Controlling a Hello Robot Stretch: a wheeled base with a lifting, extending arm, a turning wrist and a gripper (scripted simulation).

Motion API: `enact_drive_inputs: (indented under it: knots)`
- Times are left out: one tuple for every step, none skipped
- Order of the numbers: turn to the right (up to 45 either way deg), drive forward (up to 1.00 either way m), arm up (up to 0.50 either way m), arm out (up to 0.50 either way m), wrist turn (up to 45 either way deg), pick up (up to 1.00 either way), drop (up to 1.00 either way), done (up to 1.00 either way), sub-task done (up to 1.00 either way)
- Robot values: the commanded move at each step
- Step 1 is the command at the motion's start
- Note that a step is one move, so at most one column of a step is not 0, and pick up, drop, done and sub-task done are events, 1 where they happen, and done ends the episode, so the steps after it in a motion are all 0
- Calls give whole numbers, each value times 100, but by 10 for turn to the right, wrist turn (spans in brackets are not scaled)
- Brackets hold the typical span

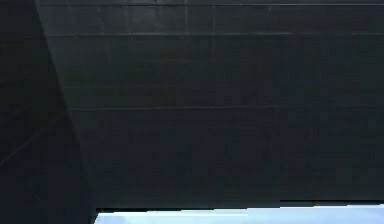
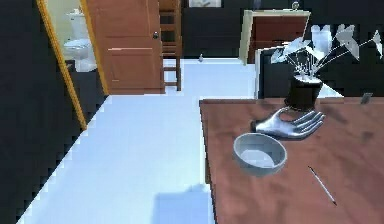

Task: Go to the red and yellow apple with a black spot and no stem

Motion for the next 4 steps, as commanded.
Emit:
enact_drive_inputs:
  knots:
    - [0, 30, 0, 0, 0, 0, 0, 0, 0]
    - [450, 0, 0, 0, 0, 0, 0, 0, 0]
    - [330, 0, 0, 0, 0, 0, 0, 0, 0]
    - [0, 100, 0, 0, 0, 0, 0, 0, 0]
